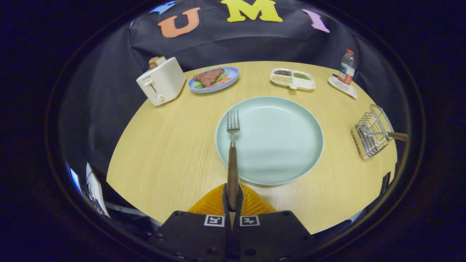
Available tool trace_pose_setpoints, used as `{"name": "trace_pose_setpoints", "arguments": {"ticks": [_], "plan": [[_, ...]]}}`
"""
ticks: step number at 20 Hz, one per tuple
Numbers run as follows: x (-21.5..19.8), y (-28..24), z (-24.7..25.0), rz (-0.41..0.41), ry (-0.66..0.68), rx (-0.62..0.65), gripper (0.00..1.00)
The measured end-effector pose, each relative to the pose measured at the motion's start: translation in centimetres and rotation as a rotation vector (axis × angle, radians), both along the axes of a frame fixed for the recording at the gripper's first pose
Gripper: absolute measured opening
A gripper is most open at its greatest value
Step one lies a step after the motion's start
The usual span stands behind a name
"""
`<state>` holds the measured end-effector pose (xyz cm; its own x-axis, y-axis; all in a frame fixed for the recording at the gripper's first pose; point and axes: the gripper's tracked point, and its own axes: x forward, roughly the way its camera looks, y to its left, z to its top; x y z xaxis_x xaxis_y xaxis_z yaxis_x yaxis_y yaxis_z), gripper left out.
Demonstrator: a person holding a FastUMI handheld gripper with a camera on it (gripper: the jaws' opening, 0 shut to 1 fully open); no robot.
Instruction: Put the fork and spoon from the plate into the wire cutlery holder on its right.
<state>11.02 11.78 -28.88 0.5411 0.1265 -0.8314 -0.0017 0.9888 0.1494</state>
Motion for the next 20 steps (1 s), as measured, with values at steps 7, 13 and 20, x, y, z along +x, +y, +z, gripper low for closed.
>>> {"name": "trace_pose_setpoints", "arguments": {"ticks": [7,13,20], "plan": [[-1.2,-2.3,2.9,-0.021,-0.043,0.021,0.01],[-2.6,-6.1,4.8,-0.046,-0.063,0.037,0.01],[-4.4,-12.7,7.1,-0.103,-0.098,0.036,0.01]]}}
